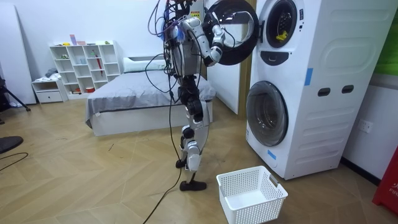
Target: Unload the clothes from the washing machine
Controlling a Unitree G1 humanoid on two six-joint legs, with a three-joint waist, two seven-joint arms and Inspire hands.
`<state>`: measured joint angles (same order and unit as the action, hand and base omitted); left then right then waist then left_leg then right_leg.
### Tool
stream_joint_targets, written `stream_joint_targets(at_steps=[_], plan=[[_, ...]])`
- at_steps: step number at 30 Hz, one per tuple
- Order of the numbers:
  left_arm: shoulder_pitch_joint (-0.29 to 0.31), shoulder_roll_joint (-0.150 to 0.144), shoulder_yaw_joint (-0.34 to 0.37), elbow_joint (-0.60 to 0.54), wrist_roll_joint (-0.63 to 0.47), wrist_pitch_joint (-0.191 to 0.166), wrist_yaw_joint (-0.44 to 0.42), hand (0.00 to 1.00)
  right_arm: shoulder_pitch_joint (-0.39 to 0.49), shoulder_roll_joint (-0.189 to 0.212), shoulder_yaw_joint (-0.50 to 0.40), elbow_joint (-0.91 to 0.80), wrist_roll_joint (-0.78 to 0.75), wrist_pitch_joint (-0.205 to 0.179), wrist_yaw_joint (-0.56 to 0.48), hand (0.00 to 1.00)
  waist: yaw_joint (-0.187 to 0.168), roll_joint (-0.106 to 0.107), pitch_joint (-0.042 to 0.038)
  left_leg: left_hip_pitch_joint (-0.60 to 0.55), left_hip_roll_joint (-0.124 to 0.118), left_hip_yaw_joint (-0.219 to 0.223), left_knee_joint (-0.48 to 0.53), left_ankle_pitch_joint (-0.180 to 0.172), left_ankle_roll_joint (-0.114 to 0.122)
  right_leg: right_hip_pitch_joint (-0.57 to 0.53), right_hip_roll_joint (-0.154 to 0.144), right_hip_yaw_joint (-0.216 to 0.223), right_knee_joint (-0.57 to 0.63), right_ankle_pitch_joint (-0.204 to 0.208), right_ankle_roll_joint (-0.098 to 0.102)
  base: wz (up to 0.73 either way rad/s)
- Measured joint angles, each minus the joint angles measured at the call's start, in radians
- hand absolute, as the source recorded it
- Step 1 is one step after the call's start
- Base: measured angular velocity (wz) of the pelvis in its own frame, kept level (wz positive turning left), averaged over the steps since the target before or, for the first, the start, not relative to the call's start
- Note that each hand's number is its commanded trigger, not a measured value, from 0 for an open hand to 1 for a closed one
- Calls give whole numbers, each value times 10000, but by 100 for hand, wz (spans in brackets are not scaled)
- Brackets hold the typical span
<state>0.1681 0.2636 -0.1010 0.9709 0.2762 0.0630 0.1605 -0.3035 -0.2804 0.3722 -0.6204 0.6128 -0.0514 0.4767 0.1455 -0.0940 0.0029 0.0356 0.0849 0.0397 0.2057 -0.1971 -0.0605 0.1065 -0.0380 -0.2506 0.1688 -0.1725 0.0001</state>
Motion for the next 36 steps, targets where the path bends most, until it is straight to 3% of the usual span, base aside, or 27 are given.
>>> stream_joint_targets(at_steps=[7,10,14,18,22,24,36], plan=[[-47,-44,-8,379,-8,-7,221,0,1,-4,169,621,-447,100,25,0,76,9,67,-78,-41,-38,-60,4,8,-43,-35,-52,-9,-7,11,1],[-101,-55,-42,394,-11,12,236,0,0,88,571,1045,-692,97,-52,0,278,1,76,-76,-46,-53,-73,6,10,-44,-43,-62,-8,-17,27,2],[-318,-135,-250,390,9,181,157,0,-12,213,1121,1498,-981,572,-124,0,538,-86,79,-157,-81,-143,-72,7,13,-77,-65,-114,-4,-33,55,7],[-497,-138,-587,397,11,436,17,0,-889,500,1573,2628,-1754,1077,-348,0,645,-110,86,-170,-98,-195,-22,19,32,-67,-85,-180,-4,-33,55,4],[-549,-127,-601,547,-9,459,43,0,-923,488,1576,3324,-2451,1336,-577,0,836,-218,63,-122,-139,-277,-89,46,63,-21,-114,-254,-8,-34,56,7],[-519,-118,-602,750,-10,503,128,0,-923,493,1577,3458,-2811,1556,-868,0,863,-333,105,-136,-142,-292,-86,46,64,-22,-116,-257,-9,-33,56,3],[-398,-156,-331,874,17,684,156,0,-1489,507,1569,4067,-3427,1684,-1610,0,1124,-377,116,-169,-156,-320,-55,47,65,-21,-123,-271,-12,-34,59,1]])
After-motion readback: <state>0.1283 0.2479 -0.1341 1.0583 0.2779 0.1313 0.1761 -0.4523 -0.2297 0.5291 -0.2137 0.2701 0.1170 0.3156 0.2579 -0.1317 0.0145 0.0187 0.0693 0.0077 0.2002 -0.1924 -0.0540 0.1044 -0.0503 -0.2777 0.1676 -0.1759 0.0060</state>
